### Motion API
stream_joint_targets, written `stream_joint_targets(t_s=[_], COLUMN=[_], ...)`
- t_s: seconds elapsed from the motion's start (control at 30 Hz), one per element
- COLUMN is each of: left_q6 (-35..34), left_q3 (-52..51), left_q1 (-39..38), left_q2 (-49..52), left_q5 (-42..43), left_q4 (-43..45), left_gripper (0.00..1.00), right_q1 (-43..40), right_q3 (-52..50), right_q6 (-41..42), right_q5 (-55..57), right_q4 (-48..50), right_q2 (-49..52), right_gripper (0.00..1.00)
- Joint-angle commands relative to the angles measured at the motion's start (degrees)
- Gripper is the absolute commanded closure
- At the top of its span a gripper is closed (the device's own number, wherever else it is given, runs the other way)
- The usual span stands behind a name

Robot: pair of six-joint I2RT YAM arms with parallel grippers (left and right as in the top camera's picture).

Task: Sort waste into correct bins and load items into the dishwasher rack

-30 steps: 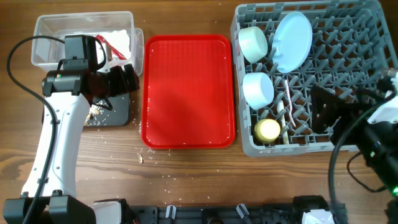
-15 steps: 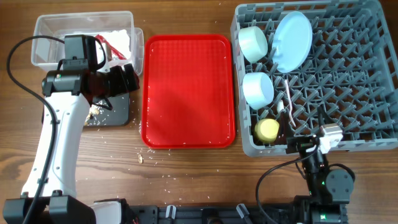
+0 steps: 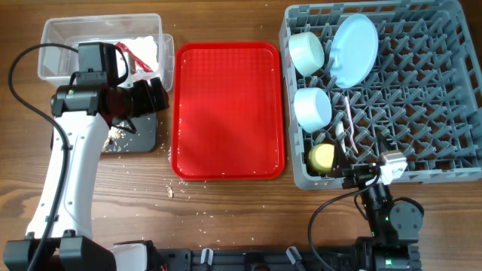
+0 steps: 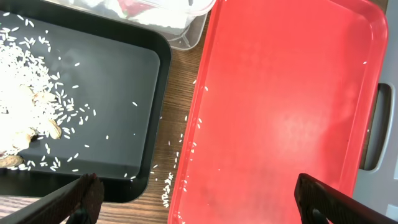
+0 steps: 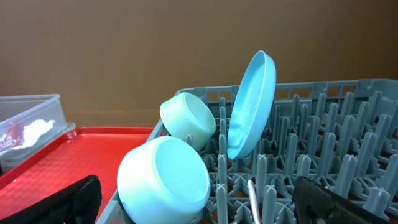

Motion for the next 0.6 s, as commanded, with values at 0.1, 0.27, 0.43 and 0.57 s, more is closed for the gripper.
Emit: stream_joint_targets(t_s=[0.1, 0.27, 0.43, 0.57], left_q6=[0.48, 0.50, 0.55, 0.52], left_q3=[0.07, -0.81, -20.55, -45.13], left_q1=[0.20, 0.13, -0.24, -0.24], left_q2=[0.00, -9.46, -28.52, -49.05], left_q5=[-0.13, -1.36, 4.85, 6.73], left_q4=[0.15, 0.33, 26.73, 50.21], left_gripper=[0.00, 0.00, 0.00, 0.00], right_q1=[-0.33, -0.33, -0.33, -0.33], right_q3=[-0.09, -0.09, -0.09, -0.09], right_q6=[-0.39, -0.39, -0.37, -0.39], right_q5=[-0.76, -0.76, -0.76, -0.76], right_q4=[0.15, 0.15, 0.15, 0.15], right_q2=[0.20, 0.20, 0.20, 0.20], right_gripper=[0.00, 0.00, 0.00, 0.00])
